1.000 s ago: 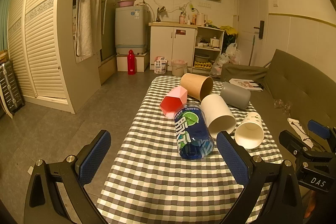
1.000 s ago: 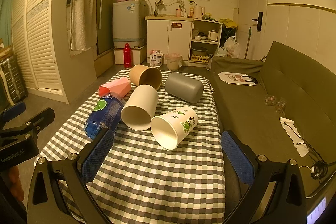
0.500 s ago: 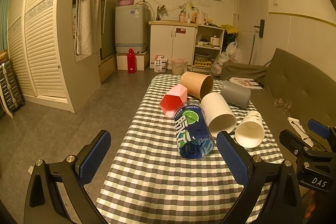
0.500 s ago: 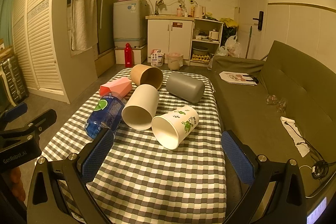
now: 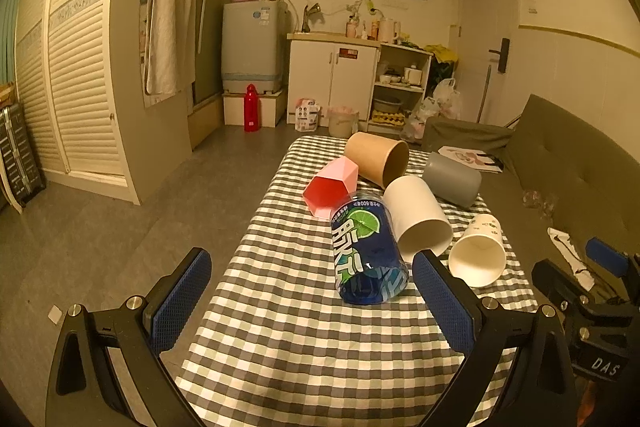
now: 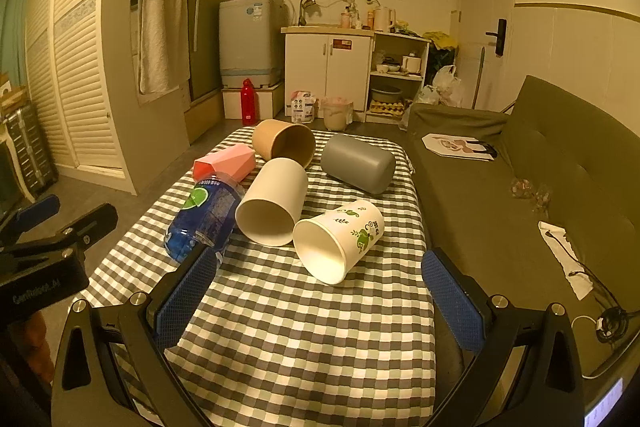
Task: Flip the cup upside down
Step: 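Move the right gripper to the grey cup and close on its body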
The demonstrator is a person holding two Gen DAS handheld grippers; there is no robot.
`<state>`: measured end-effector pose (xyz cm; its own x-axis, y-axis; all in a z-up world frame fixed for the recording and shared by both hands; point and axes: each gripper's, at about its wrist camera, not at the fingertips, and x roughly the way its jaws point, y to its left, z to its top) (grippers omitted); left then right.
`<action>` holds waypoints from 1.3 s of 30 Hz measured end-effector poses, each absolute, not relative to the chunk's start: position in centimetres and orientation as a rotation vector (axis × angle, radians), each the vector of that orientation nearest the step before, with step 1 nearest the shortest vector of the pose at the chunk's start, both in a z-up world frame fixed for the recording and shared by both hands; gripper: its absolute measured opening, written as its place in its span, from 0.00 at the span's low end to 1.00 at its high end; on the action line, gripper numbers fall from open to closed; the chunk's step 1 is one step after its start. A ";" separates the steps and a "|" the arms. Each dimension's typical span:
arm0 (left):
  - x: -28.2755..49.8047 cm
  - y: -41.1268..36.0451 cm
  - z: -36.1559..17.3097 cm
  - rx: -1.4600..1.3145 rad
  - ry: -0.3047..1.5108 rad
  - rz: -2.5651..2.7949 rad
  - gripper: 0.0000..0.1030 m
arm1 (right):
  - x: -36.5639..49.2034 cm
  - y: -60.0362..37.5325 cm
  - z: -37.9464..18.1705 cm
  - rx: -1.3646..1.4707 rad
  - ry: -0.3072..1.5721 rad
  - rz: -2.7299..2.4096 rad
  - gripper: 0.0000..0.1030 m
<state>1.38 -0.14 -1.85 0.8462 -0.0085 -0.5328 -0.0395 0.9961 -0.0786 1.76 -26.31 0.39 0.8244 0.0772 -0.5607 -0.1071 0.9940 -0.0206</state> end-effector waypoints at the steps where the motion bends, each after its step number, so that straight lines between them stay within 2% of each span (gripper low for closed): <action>1: 1.5 -0.1 -1.9 -0.093 0.566 0.017 1.00 | 1.8 -26.3 0.4 -0.052 0.598 0.104 1.00; 8: 3.3 0.4 -1.5 -0.112 0.592 0.042 1.00 | 4.9 -27.3 1.7 -0.114 0.630 0.180 1.00; 14: 5.3 0.8 -1.7 -0.068 0.652 0.096 1.00 | 11.2 -29.5 2.4 -0.240 0.634 0.255 1.00; 24: 7.6 1.7 -2.7 -0.065 0.715 0.162 1.00 | 25.3 -30.3 -2.7 -0.410 0.772 0.336 1.00; 39: 10.0 4.0 -3.6 -0.132 0.755 0.194 1.00 | 33.6 -27.3 -7.7 -0.623 0.946 0.328 1.00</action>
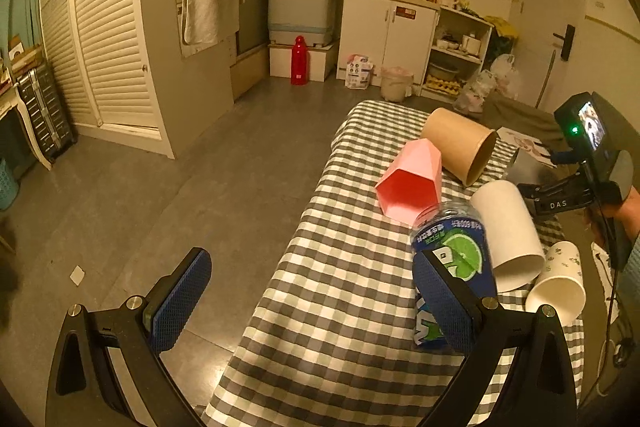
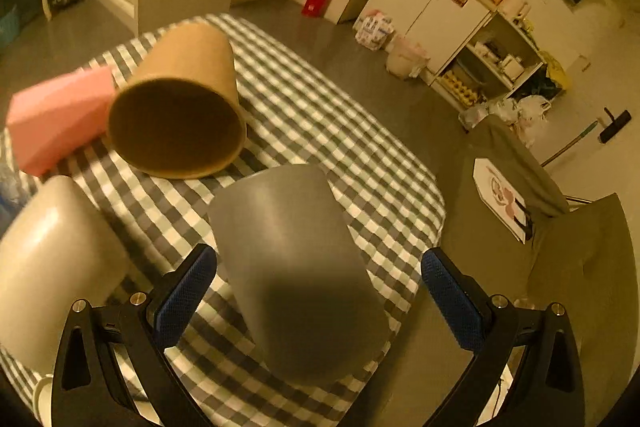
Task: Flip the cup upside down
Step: 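Move the right gripper to the grey cup and close on its body, then lift the grey cup with the right gripper and rotate it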
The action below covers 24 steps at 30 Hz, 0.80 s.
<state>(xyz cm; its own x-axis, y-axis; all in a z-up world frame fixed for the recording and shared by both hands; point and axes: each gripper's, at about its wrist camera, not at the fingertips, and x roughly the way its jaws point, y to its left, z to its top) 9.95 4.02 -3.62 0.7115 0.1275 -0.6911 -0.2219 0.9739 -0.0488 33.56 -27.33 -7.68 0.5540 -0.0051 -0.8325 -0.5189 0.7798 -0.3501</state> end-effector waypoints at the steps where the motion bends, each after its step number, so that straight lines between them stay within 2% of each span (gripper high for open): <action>1: 10.1 4.1 -3.7 -0.134 0.760 0.191 1.00 | 33.8 -27.2 -8.1 -0.638 0.960 0.324 1.00; 3: 10.0 4.1 -3.9 -0.134 0.764 0.190 1.00 | 34.0 -26.9 -9.0 -0.685 0.978 0.305 0.99; 4: 10.1 4.2 -3.9 -0.133 0.764 0.188 1.00 | 34.1 -26.8 -9.2 -0.694 0.984 0.301 0.96; 7: 10.2 4.3 -4.0 -0.132 0.766 0.187 1.00 | 34.1 -26.5 -9.9 -0.708 1.014 0.289 0.77; 14: 10.5 4.2 -4.3 -0.140 0.772 0.184 1.00 | 32.0 -26.6 -7.7 -0.657 1.002 0.247 0.74; 24: 10.3 4.2 -3.9 -0.160 0.751 0.167 1.00 | 19.9 -26.6 3.8 -0.424 0.915 0.305 0.73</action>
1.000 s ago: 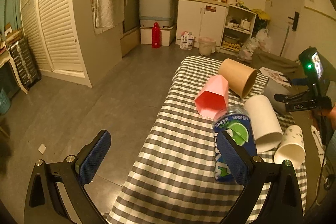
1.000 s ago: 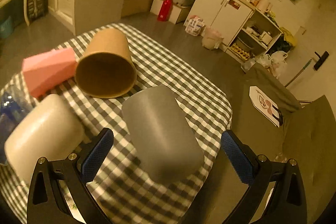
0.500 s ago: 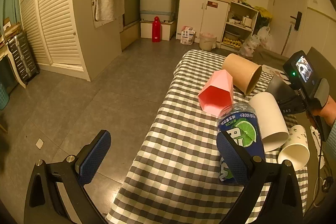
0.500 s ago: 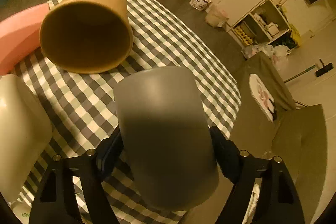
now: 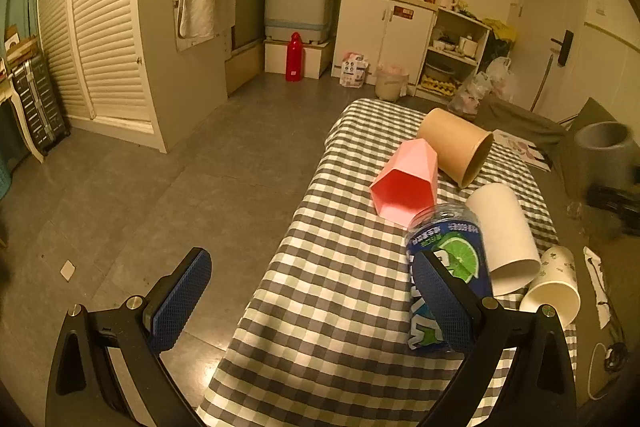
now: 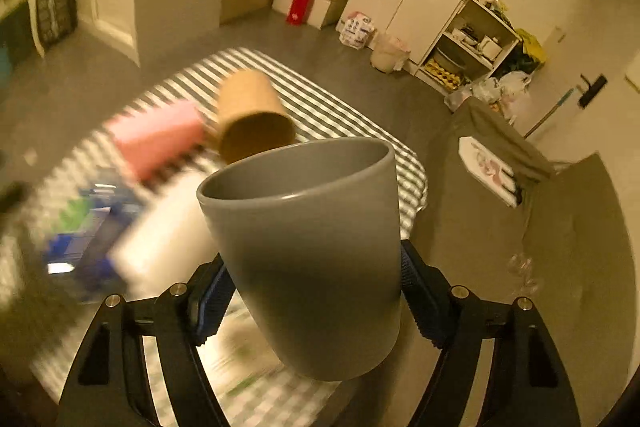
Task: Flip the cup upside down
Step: 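Lift the grey cup with the right gripper and rotate it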
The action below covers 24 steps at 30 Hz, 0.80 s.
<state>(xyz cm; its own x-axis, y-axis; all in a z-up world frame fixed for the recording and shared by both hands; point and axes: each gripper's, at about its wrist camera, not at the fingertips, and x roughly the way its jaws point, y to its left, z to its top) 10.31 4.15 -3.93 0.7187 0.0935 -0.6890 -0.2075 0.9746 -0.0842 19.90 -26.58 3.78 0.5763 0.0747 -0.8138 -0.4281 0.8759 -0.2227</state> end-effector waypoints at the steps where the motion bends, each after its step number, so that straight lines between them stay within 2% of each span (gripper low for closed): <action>1: 10.1 4.0 -3.8 -0.150 0.745 0.165 1.00 | 18.3 -26.3 4.5 -0.409 0.916 0.319 0.73; 5: 9.3 3.7 -3.3 -0.137 0.726 0.153 1.00 | 11.3 -24.5 5.0 -0.308 0.986 0.393 0.73; 11: 8.1 3.7 -2.7 -0.118 0.703 0.149 1.00 | 5.2 -22.4 -1.3 -0.041 1.190 0.447 0.73; 15: 7.4 4.1 -2.5 -0.116 0.693 0.156 1.00 | 5.1 -22.1 -5.5 0.133 1.231 0.394 0.73; 24: 6.7 3.9 -2.7 -0.089 0.691 0.161 1.00 | 8.3 -22.4 -7.9 0.230 1.184 0.292 0.72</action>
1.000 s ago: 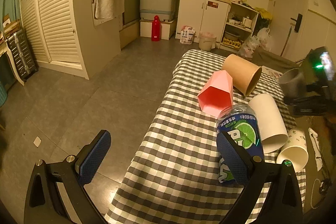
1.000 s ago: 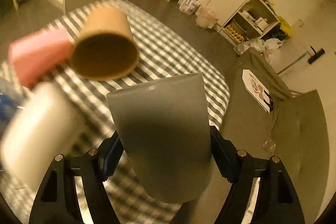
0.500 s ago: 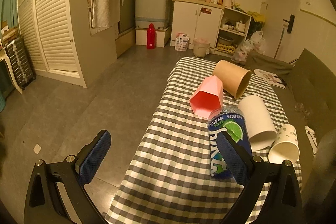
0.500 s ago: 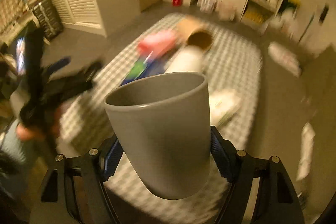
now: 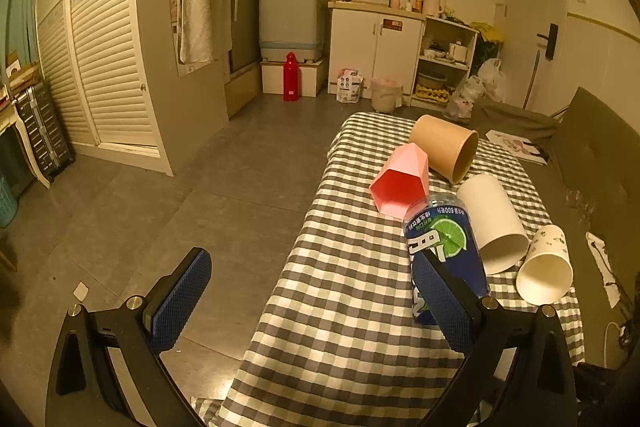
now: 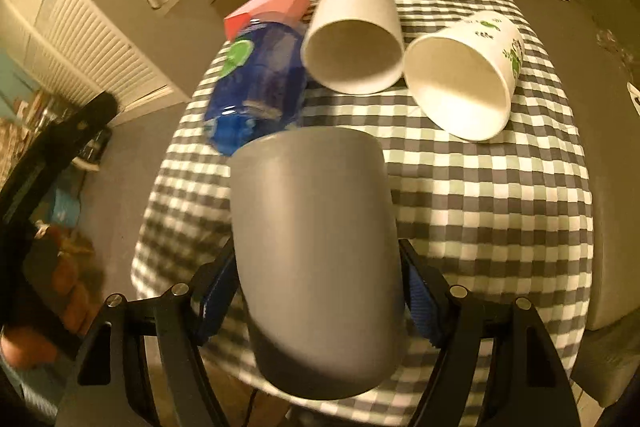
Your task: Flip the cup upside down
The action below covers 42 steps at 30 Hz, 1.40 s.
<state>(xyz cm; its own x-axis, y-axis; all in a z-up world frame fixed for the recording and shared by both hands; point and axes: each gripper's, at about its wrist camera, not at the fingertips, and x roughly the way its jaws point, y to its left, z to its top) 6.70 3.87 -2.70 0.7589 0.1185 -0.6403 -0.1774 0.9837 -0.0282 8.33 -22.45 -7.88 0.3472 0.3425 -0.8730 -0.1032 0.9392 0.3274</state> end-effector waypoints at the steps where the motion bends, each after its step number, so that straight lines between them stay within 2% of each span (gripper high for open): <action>1: 6.7 3.8 -2.7 -0.086 0.691 0.162 1.00 | 8.2 -22.9 -7.9 0.243 1.179 0.294 0.72; 9: 6.5 2.7 -3.2 -0.058 0.687 0.156 1.00 | 7.9 -22.9 -7.3 0.169 1.124 0.301 0.72; 11: 6.4 2.5 -3.3 -0.049 0.685 0.157 1.00 | 7.7 -23.3 -6.7 0.159 1.098 0.302 0.75; 14: 6.1 2.2 -3.4 -0.038 0.682 0.156 1.00 | 7.3 -24.4 -4.9 0.128 1.034 0.304 0.81; 22: 4.7 -0.2 -3.3 -0.016 0.669 0.106 1.00 | 5.5 -27.9 -0.9 0.001 0.819 0.181 0.81; 32: 2.0 -5.5 -3.3 -0.100 0.711 -0.029 1.00 | 5.1 -33.5 -0.7 0.063 0.778 0.036 0.81; 42: 0.6 -9.8 -7.9 -0.161 0.852 -0.088 1.00 | 5.0 -35.9 -0.2 0.109 0.764 -0.009 0.81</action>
<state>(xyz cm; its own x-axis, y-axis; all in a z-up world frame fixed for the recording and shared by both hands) 0.60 -9.84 -7.85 0.6557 -0.1416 -0.7416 0.0132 0.9843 -0.1762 5.01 -35.92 -0.20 0.7226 0.0315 -0.6905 0.0479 0.9943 0.0955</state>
